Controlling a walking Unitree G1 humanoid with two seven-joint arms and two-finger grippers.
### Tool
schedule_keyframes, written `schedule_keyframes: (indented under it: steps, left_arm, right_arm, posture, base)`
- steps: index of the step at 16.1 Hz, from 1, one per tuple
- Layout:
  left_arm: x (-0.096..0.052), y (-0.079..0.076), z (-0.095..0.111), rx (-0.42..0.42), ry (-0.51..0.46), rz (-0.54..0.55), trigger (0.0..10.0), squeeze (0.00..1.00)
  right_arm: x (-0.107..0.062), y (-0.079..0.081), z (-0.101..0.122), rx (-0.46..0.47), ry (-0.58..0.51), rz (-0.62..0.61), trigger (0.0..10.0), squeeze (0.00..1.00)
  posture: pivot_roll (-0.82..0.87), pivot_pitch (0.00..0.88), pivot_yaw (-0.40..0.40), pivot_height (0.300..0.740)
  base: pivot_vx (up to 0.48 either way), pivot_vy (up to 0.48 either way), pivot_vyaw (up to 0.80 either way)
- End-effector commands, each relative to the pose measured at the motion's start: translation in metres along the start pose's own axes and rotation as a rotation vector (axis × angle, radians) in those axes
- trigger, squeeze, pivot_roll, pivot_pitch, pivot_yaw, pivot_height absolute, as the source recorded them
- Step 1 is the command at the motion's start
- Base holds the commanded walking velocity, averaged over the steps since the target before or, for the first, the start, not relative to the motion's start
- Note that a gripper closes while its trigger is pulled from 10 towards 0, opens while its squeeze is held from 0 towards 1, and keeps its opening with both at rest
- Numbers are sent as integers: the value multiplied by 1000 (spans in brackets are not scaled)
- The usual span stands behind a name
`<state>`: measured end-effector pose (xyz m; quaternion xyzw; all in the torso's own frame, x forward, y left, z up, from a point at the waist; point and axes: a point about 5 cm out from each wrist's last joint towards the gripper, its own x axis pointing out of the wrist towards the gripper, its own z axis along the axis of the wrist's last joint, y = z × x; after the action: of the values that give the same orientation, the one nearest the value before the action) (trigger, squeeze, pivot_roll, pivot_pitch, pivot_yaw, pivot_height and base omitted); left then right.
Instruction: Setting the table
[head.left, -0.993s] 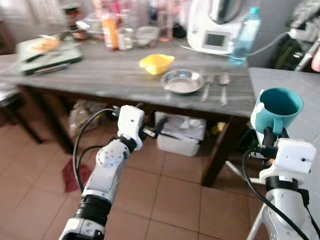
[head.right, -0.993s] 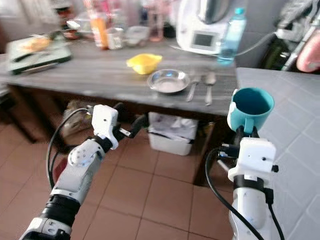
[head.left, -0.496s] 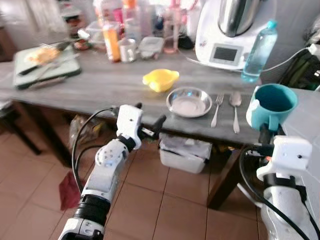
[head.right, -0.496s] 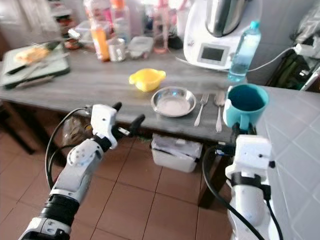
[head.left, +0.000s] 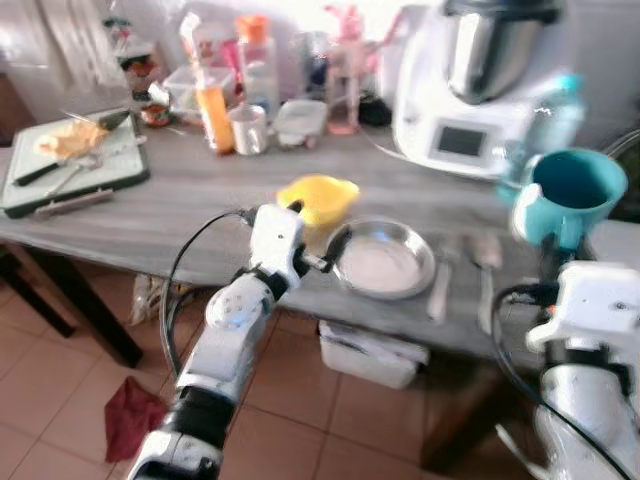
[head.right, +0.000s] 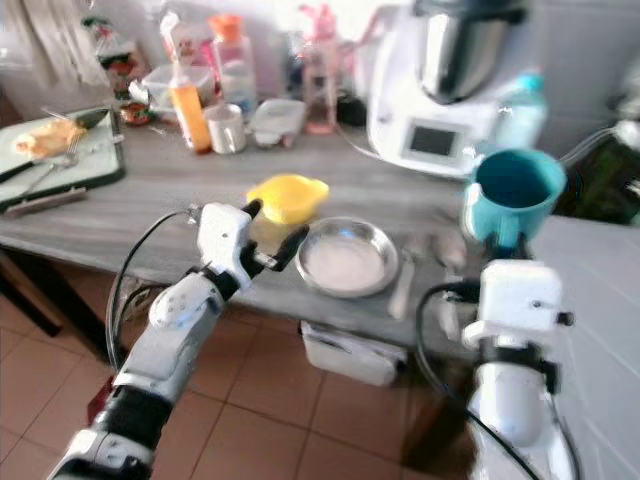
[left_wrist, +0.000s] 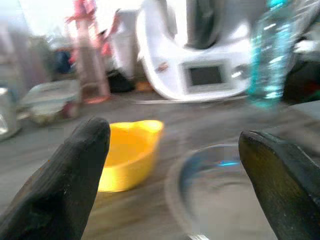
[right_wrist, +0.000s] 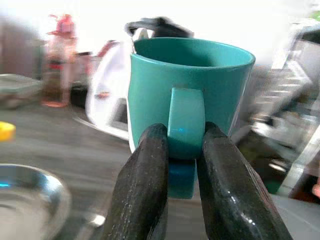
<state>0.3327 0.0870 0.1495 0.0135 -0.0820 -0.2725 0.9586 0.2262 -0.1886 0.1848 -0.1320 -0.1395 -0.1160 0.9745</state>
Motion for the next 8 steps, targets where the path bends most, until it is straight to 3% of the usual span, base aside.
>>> schedule_keyframes:
  steps: [1, 8]
  left_arm:
    - [3, -2, 6, 1, -14, -11, 10000, 0]
    - [-2, 3, 7, 21, -13, -1, 10000, 0]
  right_arm:
    - [0, -6, 6, -20, -25, -17, 10000, 0]
    - [0, -1, 6, -25, -24, 0, 10000, 0]
  posture:
    - [-6, 71, 9, 740]
    - [9, 75, 6, 740]
  base:
    - [431, 0, 0]
    - [0, 0, 0]
